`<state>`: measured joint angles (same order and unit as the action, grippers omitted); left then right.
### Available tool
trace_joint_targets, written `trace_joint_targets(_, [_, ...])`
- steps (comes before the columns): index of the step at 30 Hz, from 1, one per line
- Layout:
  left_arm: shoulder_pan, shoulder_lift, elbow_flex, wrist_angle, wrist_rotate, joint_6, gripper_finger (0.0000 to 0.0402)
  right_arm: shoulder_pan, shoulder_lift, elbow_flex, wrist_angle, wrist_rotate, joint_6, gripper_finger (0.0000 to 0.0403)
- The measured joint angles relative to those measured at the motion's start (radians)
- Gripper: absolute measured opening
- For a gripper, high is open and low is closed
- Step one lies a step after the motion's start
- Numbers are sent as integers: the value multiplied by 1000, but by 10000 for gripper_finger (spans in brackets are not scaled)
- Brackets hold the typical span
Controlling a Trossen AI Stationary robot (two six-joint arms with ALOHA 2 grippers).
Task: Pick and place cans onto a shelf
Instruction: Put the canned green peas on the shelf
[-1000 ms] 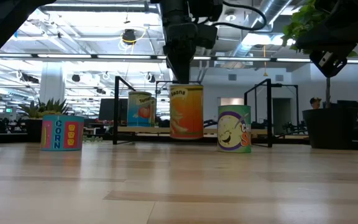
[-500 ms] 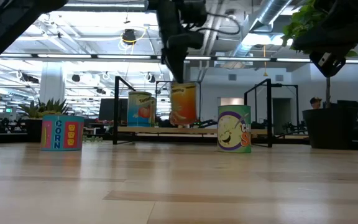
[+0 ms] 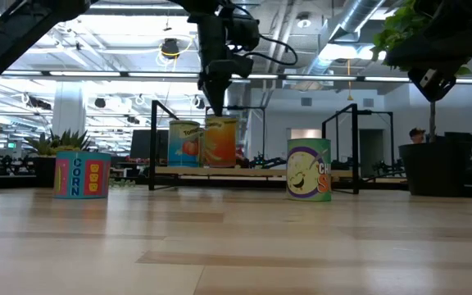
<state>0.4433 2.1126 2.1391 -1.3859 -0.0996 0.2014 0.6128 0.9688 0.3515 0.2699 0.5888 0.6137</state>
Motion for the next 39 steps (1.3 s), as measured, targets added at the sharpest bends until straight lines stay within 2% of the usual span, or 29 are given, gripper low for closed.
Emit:
trace_joint_targets(8, [2,1,0,33,-32,-6,0,0,0,0,0,0,7,13])
trace_joint_targets(39, [6,2,0,38,5,23,0,0,0,0,0,-7,34,13])
